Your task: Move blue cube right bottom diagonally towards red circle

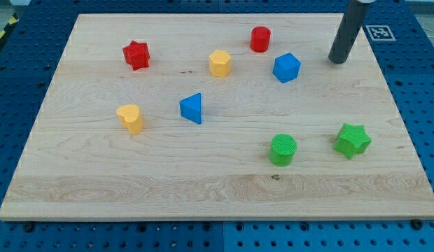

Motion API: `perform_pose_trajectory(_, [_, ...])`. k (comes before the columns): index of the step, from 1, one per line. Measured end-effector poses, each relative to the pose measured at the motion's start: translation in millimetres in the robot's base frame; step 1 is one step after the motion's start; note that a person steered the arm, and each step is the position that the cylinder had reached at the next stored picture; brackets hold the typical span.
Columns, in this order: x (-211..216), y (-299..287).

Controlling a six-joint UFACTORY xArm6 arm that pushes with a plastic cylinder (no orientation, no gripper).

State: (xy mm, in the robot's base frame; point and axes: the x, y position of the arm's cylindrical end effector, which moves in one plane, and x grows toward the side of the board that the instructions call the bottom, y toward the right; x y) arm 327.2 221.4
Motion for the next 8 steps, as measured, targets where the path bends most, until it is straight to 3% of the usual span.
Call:
perform_pose_trajectory(2, [-50.5, -38.4])
perform_pose_trajectory(4, [-17.8, -101.0])
perform_pose_trajectory(5, [0.2, -105.2])
perform_pose_trajectory(7, [9.6, -76.1])
perform_pose_trajectory(8, [8.2, -20.6])
